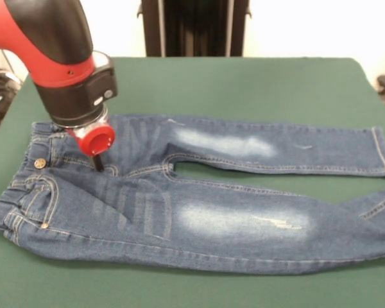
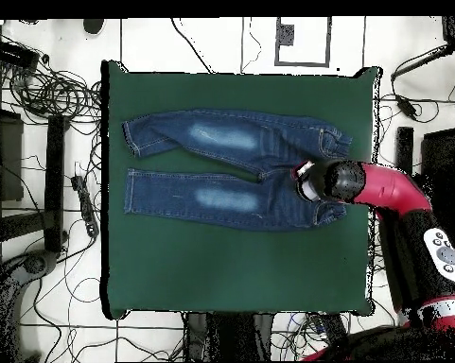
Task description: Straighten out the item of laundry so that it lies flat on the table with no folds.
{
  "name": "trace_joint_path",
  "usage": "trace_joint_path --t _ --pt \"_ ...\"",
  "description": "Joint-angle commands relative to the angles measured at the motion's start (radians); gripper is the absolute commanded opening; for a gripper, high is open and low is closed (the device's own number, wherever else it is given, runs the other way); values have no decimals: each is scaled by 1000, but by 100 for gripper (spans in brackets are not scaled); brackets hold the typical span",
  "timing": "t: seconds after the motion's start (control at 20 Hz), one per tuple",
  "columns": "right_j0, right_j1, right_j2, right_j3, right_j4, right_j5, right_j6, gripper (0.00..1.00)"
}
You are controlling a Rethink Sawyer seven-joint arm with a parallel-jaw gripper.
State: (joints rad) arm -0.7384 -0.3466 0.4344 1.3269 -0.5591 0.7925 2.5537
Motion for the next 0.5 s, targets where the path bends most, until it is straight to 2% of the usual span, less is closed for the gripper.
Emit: trace_joint_path --t 0.05,0.5 --pt "-11 -11 40 127 -116 -17 -389 0" --pt "29 -233 -66 264 -182 28 -270 0"
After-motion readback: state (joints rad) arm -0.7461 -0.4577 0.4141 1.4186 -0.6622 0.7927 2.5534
